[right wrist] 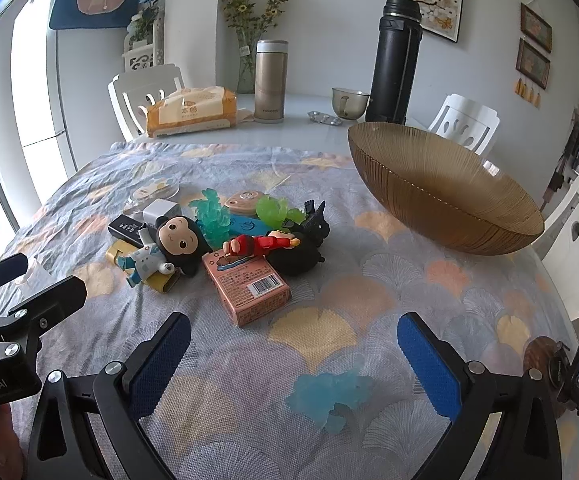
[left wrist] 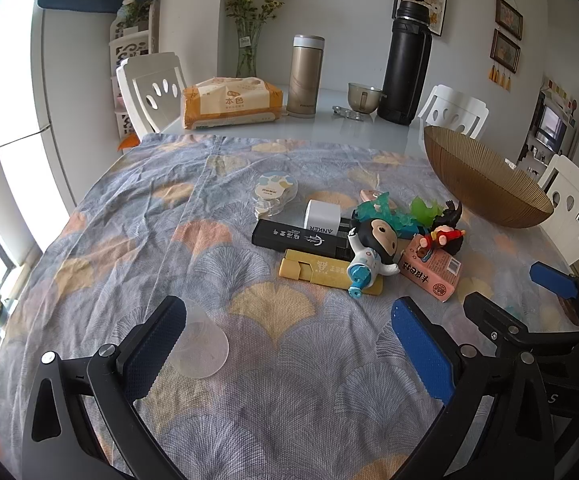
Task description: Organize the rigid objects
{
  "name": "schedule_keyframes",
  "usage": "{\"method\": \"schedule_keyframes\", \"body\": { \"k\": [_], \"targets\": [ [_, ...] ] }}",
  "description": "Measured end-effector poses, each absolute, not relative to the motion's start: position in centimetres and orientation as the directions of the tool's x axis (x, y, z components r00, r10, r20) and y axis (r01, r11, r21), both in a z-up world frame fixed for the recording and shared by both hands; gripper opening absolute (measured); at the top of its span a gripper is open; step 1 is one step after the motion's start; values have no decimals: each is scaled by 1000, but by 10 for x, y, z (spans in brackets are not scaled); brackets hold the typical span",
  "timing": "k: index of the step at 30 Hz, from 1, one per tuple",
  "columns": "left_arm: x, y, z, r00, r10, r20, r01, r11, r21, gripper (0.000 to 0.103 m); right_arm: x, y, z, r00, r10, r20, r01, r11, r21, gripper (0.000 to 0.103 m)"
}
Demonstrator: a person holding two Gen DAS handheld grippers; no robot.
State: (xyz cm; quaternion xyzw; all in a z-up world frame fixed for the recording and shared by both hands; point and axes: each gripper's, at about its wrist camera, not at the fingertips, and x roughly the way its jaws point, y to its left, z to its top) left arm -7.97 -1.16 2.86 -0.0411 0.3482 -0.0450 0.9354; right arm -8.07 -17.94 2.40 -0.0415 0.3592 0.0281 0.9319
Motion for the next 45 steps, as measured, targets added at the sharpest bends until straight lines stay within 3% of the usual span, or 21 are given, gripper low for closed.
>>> {"method": "schedule_keyframes", "body": {
  "k": [8, 12, 15, 19, 23, 27, 31, 35, 40, 41, 43, 45],
  "targets": [
    [-82, -6, 30, 756, -112, -645, 43, 992, -122, 102, -82, -182, 26, 743, 32, -668, -80, 996, -42, 103],
    [-111, 31, 41, 824, -154, -546, 13, 967, -254, 102, -84, -207, 31, 758, 63, -649, -28, 998, 65, 103],
    [-113, 54, 34, 768, -217, -603, 32, 953, -302, 102, -85, -231, 33, 771, 112, -627, 8, 983, 185, 103],
    [-93, 71, 21, 608, -208, -767, 36, 971, -234, 102, -87, -247, 35, 776, 178, -605, -1, 959, 282, 103],
    [-90, 88, 15, 547, -302, -781, 91, 948, -304, 102, -87, -248, 36, 770, 224, -597, -32, 949, 314, 103],
    [-80, 82, 13, 560, -253, -789, 69, 963, -260, 102, -81, -239, 32, 739, 254, -624, -78, 952, 296, 103],
    [-68, 63, 11, 578, -168, -799, 67, 985, -158, 88, -77, -226, 21, 626, 292, -723, -125, 953, 276, 103],
    [-63, 57, 11, 587, -177, -790, 60, 983, -175, 88, -79, -219, 14, 482, 309, -820, -179, 951, 253, 103],
    [-56, 46, 10, 582, -163, -797, 57, 986, -159, 88, -46, -208, 14, 466, 243, -851, -199, 966, 167, 103],
    [-56, 45, 10, 584, -156, -797, 55, 987, -153, 88, -40, -204, 12, 460, 241, -855, -203, 966, 162, 102],
    [-57, 45, 10, 587, -150, -795, 48, 987, -151, 87, -24, -195, 7, 438, 254, -862, -218, 961, 172, 86],
    [-57, 46, 10, 589, -144, -795, 38, 988, -150, 83, -12, -186, 5, 448, 239, -861, -223, 963, 151, 81]
  ]
}}
